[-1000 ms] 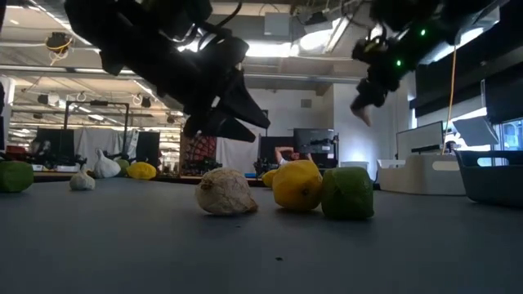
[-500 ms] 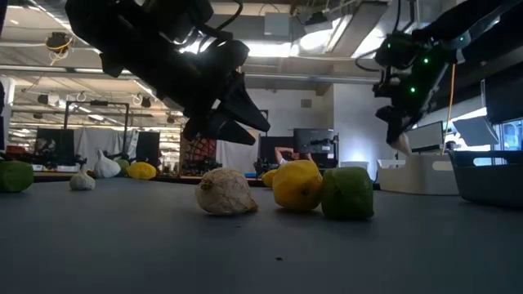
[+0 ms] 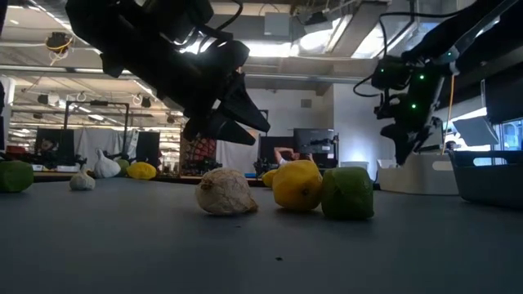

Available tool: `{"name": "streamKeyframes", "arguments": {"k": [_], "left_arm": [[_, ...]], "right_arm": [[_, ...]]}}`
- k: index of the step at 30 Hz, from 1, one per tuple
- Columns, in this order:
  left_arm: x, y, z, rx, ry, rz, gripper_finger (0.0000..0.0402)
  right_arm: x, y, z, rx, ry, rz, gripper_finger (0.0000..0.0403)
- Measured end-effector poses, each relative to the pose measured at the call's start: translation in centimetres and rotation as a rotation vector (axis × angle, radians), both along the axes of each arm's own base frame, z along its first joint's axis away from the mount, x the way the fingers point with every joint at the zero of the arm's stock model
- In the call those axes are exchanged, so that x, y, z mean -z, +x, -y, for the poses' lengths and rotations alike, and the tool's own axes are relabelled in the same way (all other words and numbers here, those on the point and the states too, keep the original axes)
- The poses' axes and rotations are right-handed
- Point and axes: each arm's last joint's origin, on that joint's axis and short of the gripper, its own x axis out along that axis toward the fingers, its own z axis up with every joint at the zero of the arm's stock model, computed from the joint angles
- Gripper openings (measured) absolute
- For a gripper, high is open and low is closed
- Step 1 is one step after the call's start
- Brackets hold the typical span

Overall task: Sort produce into baskets
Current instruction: Put the white garlic into the white bin

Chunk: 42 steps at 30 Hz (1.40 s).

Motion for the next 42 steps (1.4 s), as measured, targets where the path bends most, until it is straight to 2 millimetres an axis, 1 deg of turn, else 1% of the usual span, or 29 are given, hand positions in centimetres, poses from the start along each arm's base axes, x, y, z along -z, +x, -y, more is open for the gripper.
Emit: {"name": "streamKeyframes", "arguments": {"k": [6,10,12,14,18,21,24,29,35,39,42], "left_arm": [[0.0,0.0,0.0,-0.001,-0.002,0.001,0.0224],[0.0,0.0,0.0,-0.002,-0.004,0.001,0.0224],[0.0,0.0,0.0,-0.002,-0.004,0.001,0.0224],[0.0,0.0,0.0,-0.001,-0.001,0.000,0.0224],[0.0,0.0,0.0,0.001,0.001,0.000,0.0224],[0.0,0.0,0.0,0.011,0.000,-0.002,0.0224],[0.0,0.0,0.2,0.077,-0.012,-0.010,0.0224],[0.1,0.0,1.1,0.203,-0.088,-0.014,0.0224],[0.1,-0.4,3.9,0.360,-0.145,-0.023,0.0224],[0.2,-0.9,6.1,0.451,-0.094,-0.040,0.0224],[0.4,-1.4,7.3,0.471,-0.014,-0.079,0.0224]], "right_arm": [[0.1,0.0,0.0,-0.004,0.006,-0.009,0.0226],[0.0,0.0,0.0,-0.020,0.003,-0.018,0.0245],[-0.7,0.2,0.2,-0.029,-0.010,-0.009,0.0248],[-1.7,0.3,0.2,-0.040,-0.020,0.025,0.0249],[-4.3,0.8,-0.2,-0.112,-0.009,0.188,0.0250],[-5.9,1.5,-1.4,-0.212,-0.003,0.315,0.0250],[-7.1,2.5,-3.1,-0.336,-0.015,0.409,0.0250],[-7.9,3.9,-6.4,-0.496,-0.006,0.448,0.0250],[-7.9,5.5,-9.9,-0.653,0.048,0.453,0.0250],[-7.6,6.0,-11.9,-0.742,0.078,0.442,0.0250],[-7.6,6.2,-13.0,-0.773,0.075,0.435,0.0250]]}}
